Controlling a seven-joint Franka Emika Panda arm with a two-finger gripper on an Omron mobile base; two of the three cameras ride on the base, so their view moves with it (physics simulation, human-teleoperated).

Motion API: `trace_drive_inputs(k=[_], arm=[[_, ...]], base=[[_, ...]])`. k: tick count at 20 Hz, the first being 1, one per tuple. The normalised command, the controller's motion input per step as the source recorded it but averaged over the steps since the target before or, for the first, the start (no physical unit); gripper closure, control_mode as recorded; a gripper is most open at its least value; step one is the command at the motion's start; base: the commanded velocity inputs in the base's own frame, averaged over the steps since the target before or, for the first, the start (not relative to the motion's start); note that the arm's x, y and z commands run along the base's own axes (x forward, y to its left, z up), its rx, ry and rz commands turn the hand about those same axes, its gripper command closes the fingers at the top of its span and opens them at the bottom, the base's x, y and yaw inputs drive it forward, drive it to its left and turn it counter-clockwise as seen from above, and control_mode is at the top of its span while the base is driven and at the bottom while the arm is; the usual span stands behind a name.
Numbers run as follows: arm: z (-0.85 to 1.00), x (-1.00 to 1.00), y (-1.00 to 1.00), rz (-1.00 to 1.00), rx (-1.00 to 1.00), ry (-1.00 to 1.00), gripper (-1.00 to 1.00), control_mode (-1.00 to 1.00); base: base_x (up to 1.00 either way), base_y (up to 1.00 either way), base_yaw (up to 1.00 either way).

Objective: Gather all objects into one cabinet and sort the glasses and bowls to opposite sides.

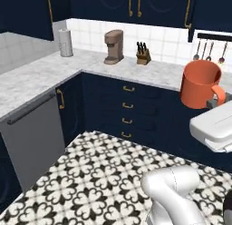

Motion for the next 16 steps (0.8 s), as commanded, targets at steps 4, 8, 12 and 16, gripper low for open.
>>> trace_drive_inputs(k=[4, 8, 12, 16], arm=[[0.00, 0.00, 0.00, 0.00, 0.00, 0.00, 1.00, 1.00], [0.00, 0.00, 0.00, 0.00, 0.00, 0.00, 1.00, 1.00], [0.00, 0.00, 0.00, 0.00, 0.00, 0.00, 1.00, 1.00], [0.00, 0.00, 0.00, 0.00, 0.00, 0.00, 1.00, 1.00]], base=[[-0.49, 0.68, 0.62], [-0.24, 0.55, 0.65], [0.54, -0.01, 0.61], [0.77, -0.07, 0.49]])
